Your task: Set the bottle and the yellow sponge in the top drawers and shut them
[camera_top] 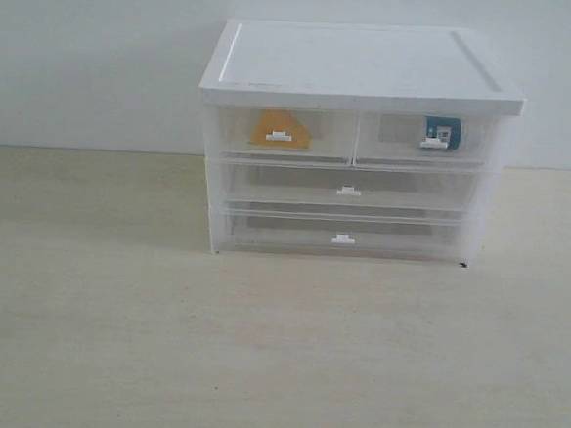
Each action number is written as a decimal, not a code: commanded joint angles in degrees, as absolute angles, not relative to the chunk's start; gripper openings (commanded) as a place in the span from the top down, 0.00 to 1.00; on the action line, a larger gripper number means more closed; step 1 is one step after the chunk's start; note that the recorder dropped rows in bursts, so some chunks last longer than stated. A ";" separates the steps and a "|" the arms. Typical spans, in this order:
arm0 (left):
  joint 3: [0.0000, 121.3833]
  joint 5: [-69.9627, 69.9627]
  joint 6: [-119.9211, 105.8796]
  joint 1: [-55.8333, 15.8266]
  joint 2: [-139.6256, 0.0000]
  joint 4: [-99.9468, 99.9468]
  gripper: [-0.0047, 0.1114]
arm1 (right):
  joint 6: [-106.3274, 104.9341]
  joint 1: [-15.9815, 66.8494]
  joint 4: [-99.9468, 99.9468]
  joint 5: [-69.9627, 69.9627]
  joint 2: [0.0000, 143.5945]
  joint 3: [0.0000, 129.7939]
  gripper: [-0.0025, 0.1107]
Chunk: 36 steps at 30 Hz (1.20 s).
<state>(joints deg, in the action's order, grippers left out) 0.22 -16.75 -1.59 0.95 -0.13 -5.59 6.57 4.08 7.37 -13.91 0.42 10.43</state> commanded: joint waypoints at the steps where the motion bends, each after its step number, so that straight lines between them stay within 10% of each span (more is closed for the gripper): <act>1: 0.00 -16.73 -1.09 1.12 0.00 -6.01 0.92 | -0.43 3.93 1.00 -15.06 0.00 5.83 0.98; 36: 0.00 -16.73 -1.09 1.12 0.00 -6.01 0.92 | -0.47 3.93 0.00 -18.57 0.00 0.00 0.98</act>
